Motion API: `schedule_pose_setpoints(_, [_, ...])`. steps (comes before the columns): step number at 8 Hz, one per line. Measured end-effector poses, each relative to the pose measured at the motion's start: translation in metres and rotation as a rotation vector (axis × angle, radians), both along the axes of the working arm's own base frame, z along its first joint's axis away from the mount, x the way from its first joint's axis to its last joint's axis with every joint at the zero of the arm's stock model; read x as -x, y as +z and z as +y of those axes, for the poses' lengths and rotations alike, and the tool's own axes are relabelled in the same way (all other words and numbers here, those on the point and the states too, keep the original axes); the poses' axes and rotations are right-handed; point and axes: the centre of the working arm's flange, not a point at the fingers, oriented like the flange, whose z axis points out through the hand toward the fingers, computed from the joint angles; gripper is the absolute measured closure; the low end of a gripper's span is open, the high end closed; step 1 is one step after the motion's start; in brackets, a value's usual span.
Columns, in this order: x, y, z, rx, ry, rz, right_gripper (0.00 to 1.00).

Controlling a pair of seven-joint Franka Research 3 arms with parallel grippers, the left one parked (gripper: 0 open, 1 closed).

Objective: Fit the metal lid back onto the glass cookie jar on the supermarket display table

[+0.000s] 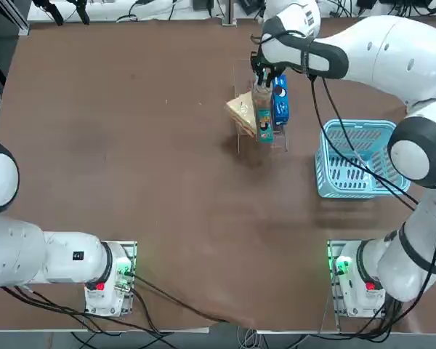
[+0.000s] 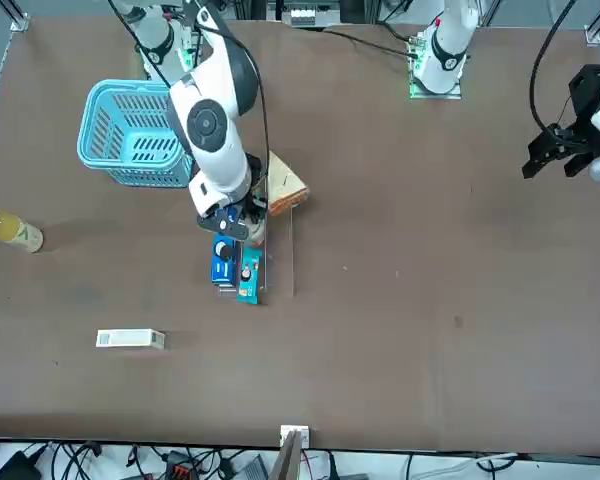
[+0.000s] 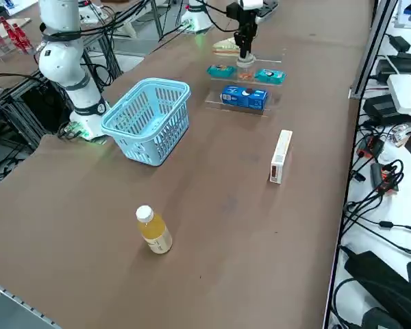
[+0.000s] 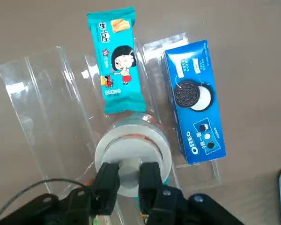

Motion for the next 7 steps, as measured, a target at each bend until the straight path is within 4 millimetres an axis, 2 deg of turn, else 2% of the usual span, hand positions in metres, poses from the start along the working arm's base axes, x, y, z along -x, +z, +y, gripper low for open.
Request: schedule_pose_setpoints(7, [-0.001,-0.002,0.0001,0.013,0.006,-0.01,0.74])
